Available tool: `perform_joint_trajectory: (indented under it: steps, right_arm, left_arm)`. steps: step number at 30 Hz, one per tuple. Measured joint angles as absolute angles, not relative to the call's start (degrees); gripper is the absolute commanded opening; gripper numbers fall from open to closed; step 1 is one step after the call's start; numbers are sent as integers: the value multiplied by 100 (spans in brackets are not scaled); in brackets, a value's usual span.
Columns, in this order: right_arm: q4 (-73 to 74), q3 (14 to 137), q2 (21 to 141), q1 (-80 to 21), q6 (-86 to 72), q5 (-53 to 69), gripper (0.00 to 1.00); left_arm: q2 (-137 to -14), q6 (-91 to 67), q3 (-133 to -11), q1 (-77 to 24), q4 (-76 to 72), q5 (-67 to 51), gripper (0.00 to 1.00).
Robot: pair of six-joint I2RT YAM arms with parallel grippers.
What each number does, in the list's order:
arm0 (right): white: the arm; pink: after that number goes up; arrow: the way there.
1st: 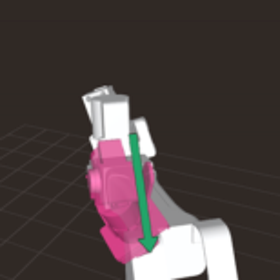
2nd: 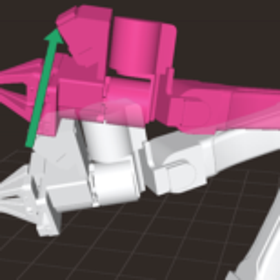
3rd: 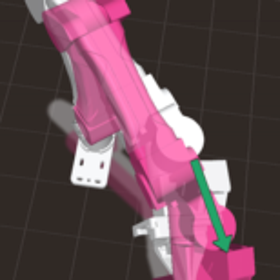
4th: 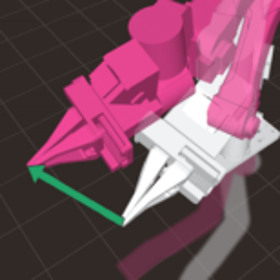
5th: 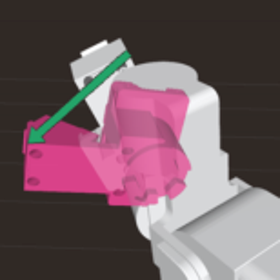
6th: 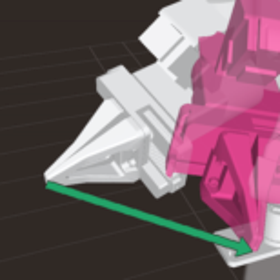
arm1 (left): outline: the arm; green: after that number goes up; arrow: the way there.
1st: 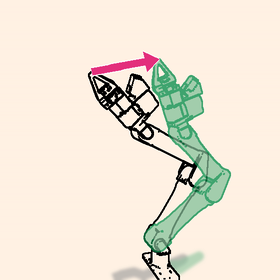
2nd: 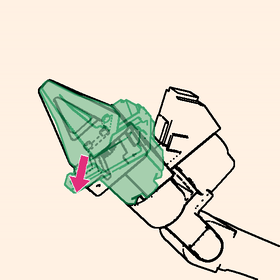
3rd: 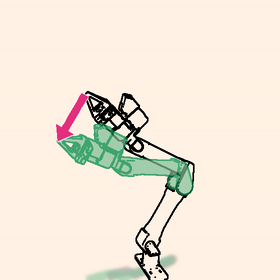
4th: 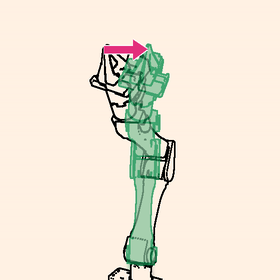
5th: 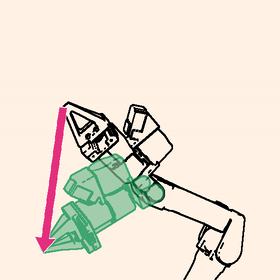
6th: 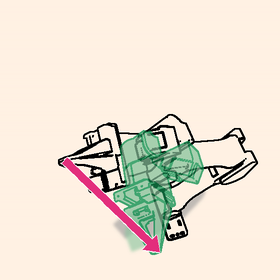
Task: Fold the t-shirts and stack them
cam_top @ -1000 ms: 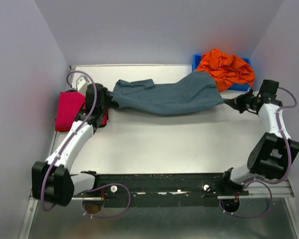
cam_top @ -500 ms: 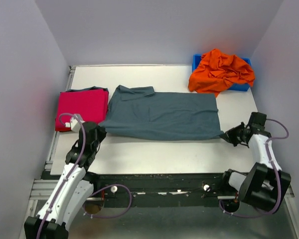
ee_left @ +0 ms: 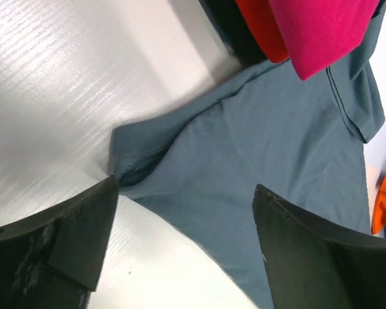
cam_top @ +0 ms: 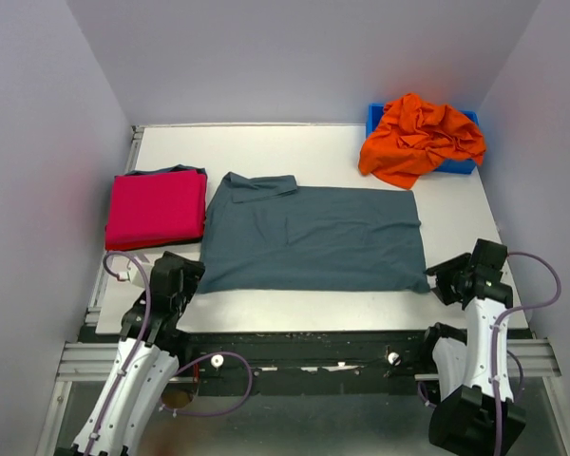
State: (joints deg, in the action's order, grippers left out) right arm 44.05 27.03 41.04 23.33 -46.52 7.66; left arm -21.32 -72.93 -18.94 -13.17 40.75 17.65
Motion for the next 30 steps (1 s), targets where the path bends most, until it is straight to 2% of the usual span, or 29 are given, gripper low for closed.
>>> perform_joint_trajectory:
  steps: [2, 7, 13, 16, 23, 28, 30]
  right_arm:
    - [4434, 2729, 4027, 2333, -4604, 733, 60]
    - [4056, 3118, 4027, 2333, -4053, 1199, 59]
    - [3094, 3267, 4423, 2178, -3632, 2073, 49]
    - [2740, 3461, 4943, 2014, -3570, 2206, 43]
    - [2185, 4193, 6222, 1249, -3548, 2171, 41]
    - [1732, 4370, 6591, 974, -3671, 2174, 40]
    - [1619, 4370, 6635, 965, -3723, 2174, 40]
  left_arm:
    - [-2108, -7273, -1911, -1317, 4112, 1791, 99]
    - [-2495, -6681, -2460, -1317, 4084, 1927, 99]
    - [-3962, -5391, -3321, -1326, 2845, 1417, 96]
    - [-4882, -5030, -3533, -1376, 2069, 1066, 93]
    - [-6869, -4571, -4263, -1474, 823, 897, 82]
    - [-8005, -4167, -5124, -1481, 480, 958, 69]
    - [-8333, -4058, -5417, -1485, 449, 969, 67]
